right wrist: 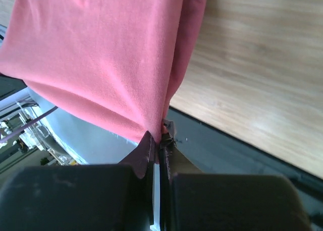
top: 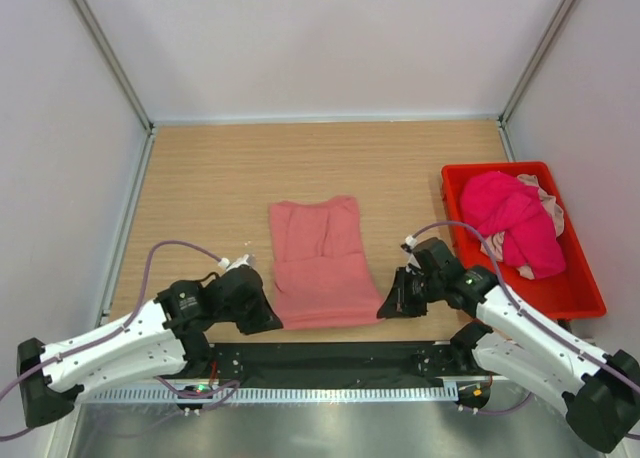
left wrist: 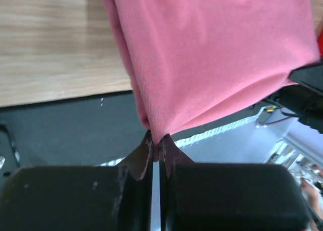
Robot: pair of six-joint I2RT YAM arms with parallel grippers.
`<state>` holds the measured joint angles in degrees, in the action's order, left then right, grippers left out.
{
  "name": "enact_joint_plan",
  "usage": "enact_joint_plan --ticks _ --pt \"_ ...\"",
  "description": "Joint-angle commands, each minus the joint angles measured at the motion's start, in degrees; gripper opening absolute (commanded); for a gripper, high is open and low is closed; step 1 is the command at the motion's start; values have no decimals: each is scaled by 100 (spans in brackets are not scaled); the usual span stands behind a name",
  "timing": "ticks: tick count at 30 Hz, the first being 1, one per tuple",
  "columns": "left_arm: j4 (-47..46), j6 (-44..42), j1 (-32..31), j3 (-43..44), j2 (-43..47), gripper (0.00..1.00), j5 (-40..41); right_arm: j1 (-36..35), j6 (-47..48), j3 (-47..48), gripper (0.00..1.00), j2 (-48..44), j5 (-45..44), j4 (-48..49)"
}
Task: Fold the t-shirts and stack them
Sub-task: Fold the tshirt
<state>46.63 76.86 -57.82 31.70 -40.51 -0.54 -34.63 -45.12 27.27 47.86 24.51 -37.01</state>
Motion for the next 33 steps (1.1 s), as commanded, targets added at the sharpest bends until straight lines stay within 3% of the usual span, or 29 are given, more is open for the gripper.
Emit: enact_joint_plan --ticks 1,7,10,15,19,25,30,33 --pt "856 514 -369 693 -315 0 817 -9 -111 252 1 -267 -377 -956" --pt "1602 278 -370 1926 -967 0 1450 0 389 1718 1 354 -825 -1563" --pt "1814 -310 269 2480 -1274 0 1417 62 697 2877 1 1128 -1071 -1625" --pt "1472 -1733 2261 3007 -1975 0 259 395 1110 3881 1 2576 -764 -1432" --pt "1226 -2770 3134 3700 -2978 0 -446 799 1348 4532 1 3404 -527 -1291" --pt "1155 -3502 3891 4817 -4602 0 -1123 1186 1690 5752 1 4869 -114 -1238" --pt "665 -3792 4481 5258 -5527 1 -1484 1503 1779 6553 1 5970 97 -975" --pt "505 -4055 4631 5775 -6466 12 -1739 1634 1797 7159 12 6726 369 -746"
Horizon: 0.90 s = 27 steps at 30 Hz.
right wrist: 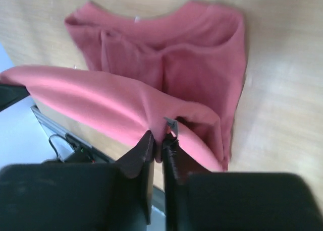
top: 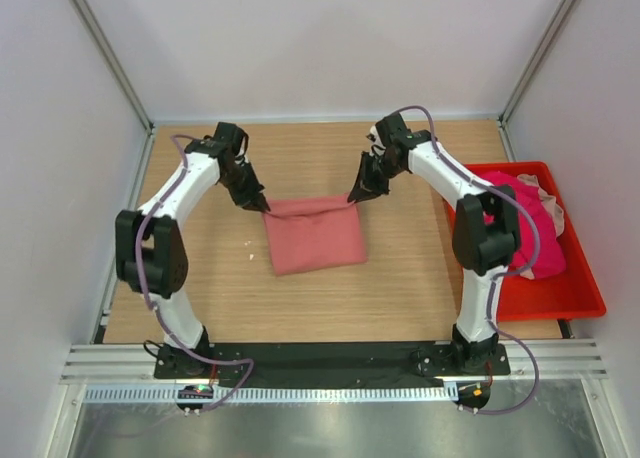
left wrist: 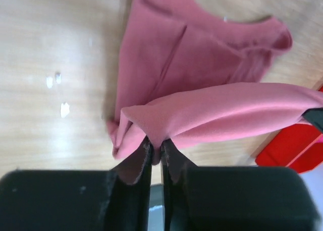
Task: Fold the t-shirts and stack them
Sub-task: Fold the tshirt
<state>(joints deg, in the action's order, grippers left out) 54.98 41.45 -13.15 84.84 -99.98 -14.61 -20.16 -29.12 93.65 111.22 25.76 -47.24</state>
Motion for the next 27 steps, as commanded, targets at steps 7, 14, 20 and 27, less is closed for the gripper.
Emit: enact_joint_plan --ticks 7,14,20,27 --pt "-112 -787 225 1746 -1525 52 177 417 346 1770 50 1288 44 163" --pt "-101 -665 172 1327 -470 56 206 294 522 1272 61 621 -238 205" --pt "-1699 55 -407 -377 119 44 -1157 -58 -382 -99 41 374 613 2003" --pt "-2606 530 -786 -1774 304 36 -1422 47 -752 92 10 1200 826 2834"
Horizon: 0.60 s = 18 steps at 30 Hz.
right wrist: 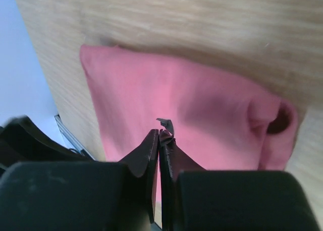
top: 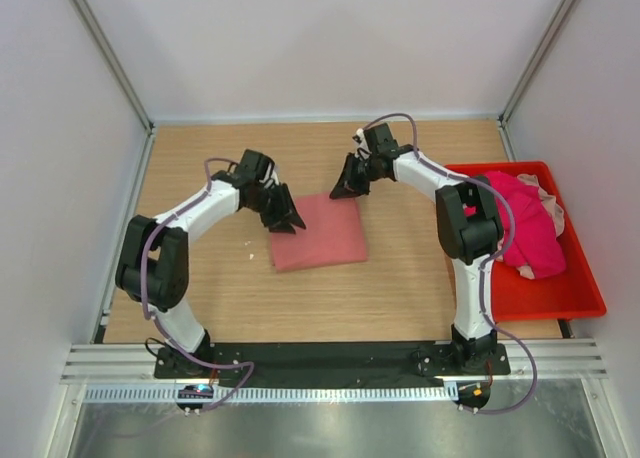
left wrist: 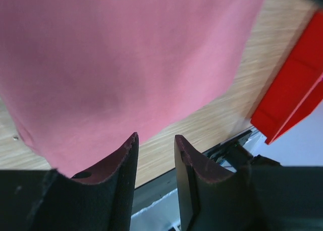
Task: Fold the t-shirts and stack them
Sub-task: Fold the tshirt
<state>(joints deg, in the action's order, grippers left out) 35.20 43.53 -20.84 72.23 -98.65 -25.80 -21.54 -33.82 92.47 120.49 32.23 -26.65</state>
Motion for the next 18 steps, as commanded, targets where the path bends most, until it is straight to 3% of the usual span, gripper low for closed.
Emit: enact_joint_plan --ticks 1,4,10,18 --pt "-698 340 -8 -682 240 35 -294 211 -283 219 9 343 152 793" --pt "-699 218 -8 -1191 487 35 -241 369 -248 123 9 563 196 1162" --pt "-628 -2 -8 -1562 321 35 4 484 -124 395 9 1152 275 951" --pt "-163 -257 -8 -1352 530 35 155 528 51 658 11 925 126 276"
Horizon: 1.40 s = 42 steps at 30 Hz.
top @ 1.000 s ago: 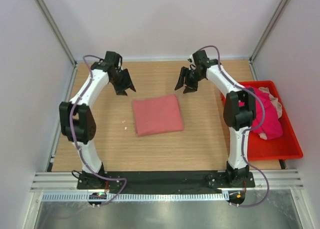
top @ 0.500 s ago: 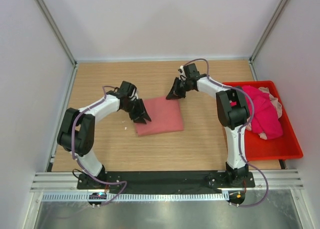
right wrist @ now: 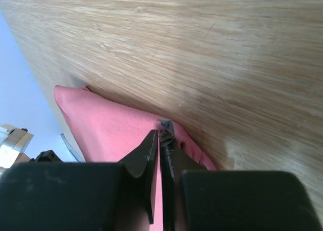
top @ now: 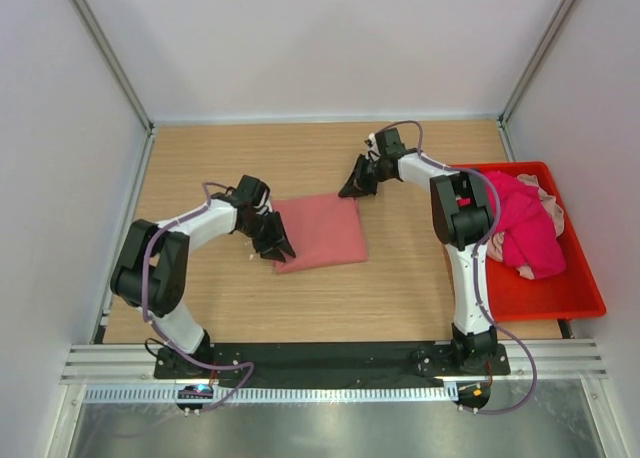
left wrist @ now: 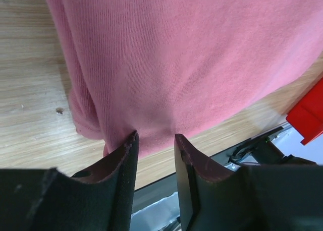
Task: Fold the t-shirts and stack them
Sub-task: Fold the tshirt, then neatly place the folded tshirt to the corner
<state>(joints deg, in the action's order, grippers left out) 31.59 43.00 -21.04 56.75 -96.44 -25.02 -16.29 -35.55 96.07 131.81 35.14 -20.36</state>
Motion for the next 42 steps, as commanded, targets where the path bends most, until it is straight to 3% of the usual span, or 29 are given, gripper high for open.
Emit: enact_joint_plan --ticks 1,4,6,11,13,21,25,31,35,42 --pt "302 -196 12 239 493 36 41 -5 198 281 13 -304 -139 -442" --pt "557 -161 12 564 723 38 5 -67 154 193 23 -708 -121 -643" --pt "593 -117 21 775 724 40 -73 -172 110 79 35 -963 -42 -698" --pt "427 -38 47 925 260 38 -214 -418 188 -193 43 -1149 213 -654" --pt "383 41 82 917 100 35 -275 -427 206 -238 43 -1096 353 -619" --pt "-30 217 82 346 108 34 -320 134 -65 -1248 2 -973 687 522" --pt "39 103 82 91 161 34 -57 390 -278 -1688 1 -727 732 885" --pt "540 -213 82 485 573 36 190 224 169 -1320 2 -1095 276 -1" --pt "480 -91 74 618 688 37 -204 -136 400 -924 4 -1674 -16 -609" --pt "365 -29 152 626 539 37 -22 -1358 -55 -896 18 -1553 1256 -68"
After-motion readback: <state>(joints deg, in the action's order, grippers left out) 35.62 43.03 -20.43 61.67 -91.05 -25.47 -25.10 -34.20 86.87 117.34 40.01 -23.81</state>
